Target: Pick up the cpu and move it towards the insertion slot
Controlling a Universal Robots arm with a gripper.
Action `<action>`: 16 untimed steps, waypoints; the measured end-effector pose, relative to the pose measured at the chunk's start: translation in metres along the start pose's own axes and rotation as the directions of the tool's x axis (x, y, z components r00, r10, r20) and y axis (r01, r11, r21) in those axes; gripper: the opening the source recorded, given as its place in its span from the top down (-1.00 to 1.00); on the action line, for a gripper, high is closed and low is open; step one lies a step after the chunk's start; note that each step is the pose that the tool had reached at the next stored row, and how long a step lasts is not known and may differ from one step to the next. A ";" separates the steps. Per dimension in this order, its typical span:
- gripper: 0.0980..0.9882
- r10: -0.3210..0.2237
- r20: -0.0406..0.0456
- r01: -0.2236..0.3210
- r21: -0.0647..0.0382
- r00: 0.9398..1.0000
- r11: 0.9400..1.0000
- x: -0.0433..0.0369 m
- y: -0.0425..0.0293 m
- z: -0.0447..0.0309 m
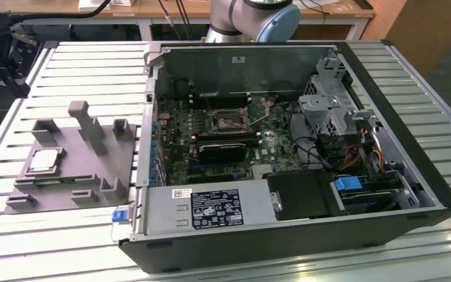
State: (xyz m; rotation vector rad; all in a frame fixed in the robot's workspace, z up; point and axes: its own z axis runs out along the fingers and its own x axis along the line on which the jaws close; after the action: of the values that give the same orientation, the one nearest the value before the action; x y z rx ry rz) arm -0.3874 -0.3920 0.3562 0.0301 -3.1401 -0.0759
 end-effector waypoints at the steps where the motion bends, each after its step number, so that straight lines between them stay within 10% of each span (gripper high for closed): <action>1: 0.99 0.000 0.000 0.000 0.000 1.000 1.000 0.0003 0.0000 0.0008; 16: 0.99 0.000 0.004 0.000 0.000 1.000 1.000 0.0041 -0.0010 0.0239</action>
State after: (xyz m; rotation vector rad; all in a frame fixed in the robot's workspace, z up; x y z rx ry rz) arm -0.3915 -0.3920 0.3323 0.0302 -3.1437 -0.0757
